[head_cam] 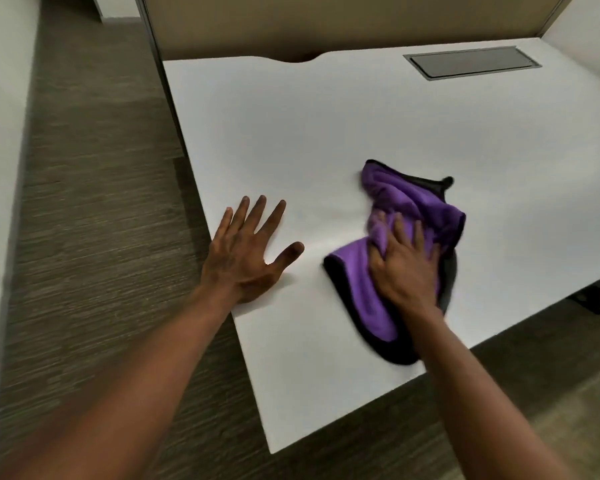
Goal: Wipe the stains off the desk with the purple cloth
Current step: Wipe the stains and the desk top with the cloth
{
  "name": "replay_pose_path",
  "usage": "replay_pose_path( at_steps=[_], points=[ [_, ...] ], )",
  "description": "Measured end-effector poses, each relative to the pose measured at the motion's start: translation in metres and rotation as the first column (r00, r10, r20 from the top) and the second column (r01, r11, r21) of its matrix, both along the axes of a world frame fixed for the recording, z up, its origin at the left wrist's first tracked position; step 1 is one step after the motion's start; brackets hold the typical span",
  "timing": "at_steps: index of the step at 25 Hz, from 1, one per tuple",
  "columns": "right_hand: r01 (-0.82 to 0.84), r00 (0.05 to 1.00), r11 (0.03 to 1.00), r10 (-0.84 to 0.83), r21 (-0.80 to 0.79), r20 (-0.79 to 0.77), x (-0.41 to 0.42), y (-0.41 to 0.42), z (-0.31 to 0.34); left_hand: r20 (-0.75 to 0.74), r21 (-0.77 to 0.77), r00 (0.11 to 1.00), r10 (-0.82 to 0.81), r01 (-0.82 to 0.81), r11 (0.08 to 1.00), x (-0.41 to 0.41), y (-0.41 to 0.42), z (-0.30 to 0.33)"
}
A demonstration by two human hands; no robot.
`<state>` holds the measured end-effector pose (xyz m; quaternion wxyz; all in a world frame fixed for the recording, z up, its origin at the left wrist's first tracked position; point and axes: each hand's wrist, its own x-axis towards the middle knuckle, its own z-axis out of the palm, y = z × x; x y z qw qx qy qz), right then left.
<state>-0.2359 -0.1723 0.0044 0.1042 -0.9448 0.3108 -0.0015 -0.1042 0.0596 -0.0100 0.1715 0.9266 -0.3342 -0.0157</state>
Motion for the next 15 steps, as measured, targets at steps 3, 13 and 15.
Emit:
replay_pose_path(
  at_steps=[3, 13, 15],
  points=[
    [-0.159, 0.986, 0.987, 0.158, 0.012, 0.049, 0.041, 0.055, -0.005, -0.007, -0.035, 1.0, -0.016, 0.015, 0.999, -0.001, -0.002, 0.002],
    [-0.342, 0.94, 0.937, 0.342, 0.075, 0.012, -0.076, 0.1, 0.005, -0.006, -0.009, 1.0, -0.006, 0.006, 1.0, 0.001, -0.001, 0.002],
    [-0.299, 0.954, 0.953, 0.298, 0.059, 0.026, -0.052, 0.101, 0.005, -0.003, -0.007, 1.0, -0.002, 0.002, 1.0, 0.0, -0.001, 0.002]
  ],
)
